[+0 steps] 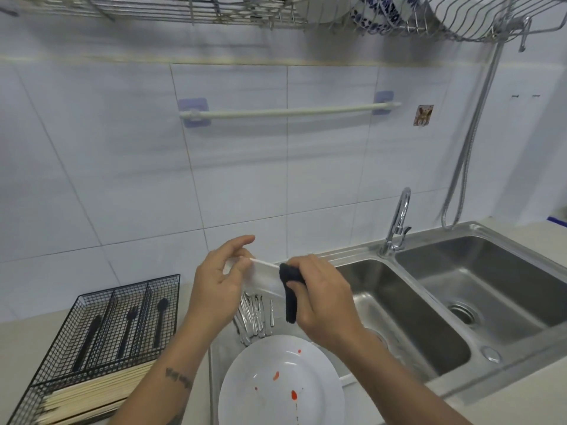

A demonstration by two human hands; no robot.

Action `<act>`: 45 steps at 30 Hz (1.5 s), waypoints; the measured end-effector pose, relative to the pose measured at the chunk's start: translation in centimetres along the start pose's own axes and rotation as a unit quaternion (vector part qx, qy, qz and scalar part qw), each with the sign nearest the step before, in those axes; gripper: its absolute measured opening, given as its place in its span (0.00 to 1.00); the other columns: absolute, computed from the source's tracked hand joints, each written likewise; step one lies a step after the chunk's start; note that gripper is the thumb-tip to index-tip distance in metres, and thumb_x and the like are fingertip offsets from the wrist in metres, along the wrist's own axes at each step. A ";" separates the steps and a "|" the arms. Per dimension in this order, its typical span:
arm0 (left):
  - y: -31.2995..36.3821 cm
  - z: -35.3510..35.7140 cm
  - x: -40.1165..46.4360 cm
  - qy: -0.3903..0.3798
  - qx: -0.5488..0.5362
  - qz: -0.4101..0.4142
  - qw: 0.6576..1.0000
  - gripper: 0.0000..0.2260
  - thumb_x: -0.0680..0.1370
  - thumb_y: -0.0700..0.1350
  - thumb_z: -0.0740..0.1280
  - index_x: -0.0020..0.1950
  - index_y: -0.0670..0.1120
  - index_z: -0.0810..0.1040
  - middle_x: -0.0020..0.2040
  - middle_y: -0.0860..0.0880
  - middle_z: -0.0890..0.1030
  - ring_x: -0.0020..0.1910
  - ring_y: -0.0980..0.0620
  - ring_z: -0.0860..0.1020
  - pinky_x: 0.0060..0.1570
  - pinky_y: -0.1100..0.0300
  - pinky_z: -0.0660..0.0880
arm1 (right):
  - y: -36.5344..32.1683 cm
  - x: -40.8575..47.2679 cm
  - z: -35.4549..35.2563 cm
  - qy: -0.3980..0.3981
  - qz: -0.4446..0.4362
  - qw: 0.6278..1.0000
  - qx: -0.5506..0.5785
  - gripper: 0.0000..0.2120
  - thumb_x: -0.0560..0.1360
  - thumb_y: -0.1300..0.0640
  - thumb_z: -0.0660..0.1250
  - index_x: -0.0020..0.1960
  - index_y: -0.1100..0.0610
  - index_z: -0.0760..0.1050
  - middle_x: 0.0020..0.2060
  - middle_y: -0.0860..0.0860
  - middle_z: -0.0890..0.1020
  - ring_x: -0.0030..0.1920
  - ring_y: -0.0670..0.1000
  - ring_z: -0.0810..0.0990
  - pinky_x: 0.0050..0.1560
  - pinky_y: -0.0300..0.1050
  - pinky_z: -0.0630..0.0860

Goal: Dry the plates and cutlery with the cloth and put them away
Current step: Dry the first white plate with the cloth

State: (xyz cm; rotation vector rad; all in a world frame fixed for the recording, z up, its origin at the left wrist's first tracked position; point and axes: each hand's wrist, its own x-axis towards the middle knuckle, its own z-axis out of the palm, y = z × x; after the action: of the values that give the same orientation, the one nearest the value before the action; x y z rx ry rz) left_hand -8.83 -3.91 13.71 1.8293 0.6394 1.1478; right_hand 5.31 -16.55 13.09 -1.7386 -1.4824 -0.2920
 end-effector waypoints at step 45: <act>-5.2 -14.5 -23.4 0.488 -0.061 -0.276 0.826 0.17 0.77 0.30 0.64 0.53 0.49 0.83 0.51 0.53 0.86 0.50 0.53 0.84 0.50 0.56 0.78 | -7.2 -5.6 13.3 -0.339 0.098 0.916 0.192 0.15 0.77 0.57 0.66 0.60 0.43 0.76 0.50 0.40 0.79 0.50 0.45 0.78 0.54 0.44 0.77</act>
State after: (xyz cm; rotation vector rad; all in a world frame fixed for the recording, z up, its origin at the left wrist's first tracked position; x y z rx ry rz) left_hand -32.16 -13.65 1.58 0.7173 1.5077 1.6040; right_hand -7.08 -11.49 4.04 -1.7115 -1.6602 0.7374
